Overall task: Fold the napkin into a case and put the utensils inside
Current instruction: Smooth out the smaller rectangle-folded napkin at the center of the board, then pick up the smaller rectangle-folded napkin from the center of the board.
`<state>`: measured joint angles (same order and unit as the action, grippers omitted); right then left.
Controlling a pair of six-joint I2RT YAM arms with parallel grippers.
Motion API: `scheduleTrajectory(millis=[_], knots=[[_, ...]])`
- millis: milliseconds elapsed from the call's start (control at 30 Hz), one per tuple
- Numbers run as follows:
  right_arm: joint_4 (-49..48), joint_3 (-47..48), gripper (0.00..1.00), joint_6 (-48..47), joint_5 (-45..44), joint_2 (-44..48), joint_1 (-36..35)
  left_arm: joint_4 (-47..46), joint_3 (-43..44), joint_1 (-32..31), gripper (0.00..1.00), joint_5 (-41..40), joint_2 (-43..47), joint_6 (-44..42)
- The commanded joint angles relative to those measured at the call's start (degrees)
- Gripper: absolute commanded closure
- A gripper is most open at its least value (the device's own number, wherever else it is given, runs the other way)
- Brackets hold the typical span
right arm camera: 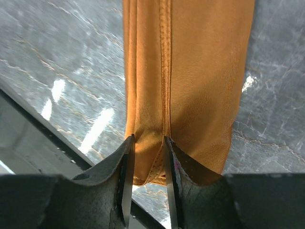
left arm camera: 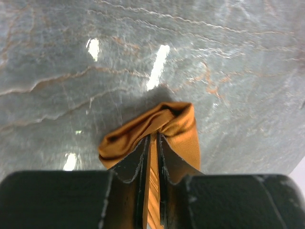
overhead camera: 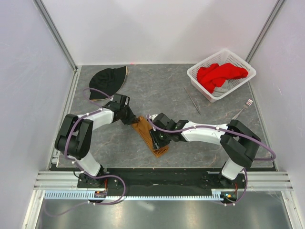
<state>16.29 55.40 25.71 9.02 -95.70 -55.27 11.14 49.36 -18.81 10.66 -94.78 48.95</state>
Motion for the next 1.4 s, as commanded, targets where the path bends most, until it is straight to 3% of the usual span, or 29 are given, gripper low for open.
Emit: scheduleTrajectory(millis=[0, 133, 300, 467, 633, 900, 1367], knots=[[-1.9, -0.1, 0.62, -0.2, 0.1, -1.4, 0.2, -2.4, 2.0, 0.3, 0.85, 0.1, -0.8, -1.5], [-0.4, 2.7, 0.62, -0.5, 0.1, -0.7, 0.2, -0.1, 2.2, 0.2, 0.83, -1.1, 3.6, -1.5], [3.0, 7.7, 0.58, -1.5, -0.7, 0.8, 0.2, 3.0, 2.8, 0.2, 0.71, -0.3, 9.2, -1.3], [5.9, 13.1, 0.35, -5.1, -4.2, -2.9, 0.0, 10.0, 4.2, 0.9, 0.68, -2.9, 15.7, -1.9], [9.7, 20.7, 0.27, -7.8, -8.1, -8.3, -0.9, 18.4, 3.7, 4.6, 0.63, -7.0, 22.0, 0.7], [11.8, 26.8, 0.28, -8.4, -12.3, -14.7, -2.7, 24.7, -1.5, 11.6, 0.59, -5.6, 31.3, 1.2], [13.7, 29.6, 0.34, -7.7, -19.9, -20.8, -6.4, 25.3, -6.2, 12.3, 0.6, -3.3, 35.3, -0.3]])
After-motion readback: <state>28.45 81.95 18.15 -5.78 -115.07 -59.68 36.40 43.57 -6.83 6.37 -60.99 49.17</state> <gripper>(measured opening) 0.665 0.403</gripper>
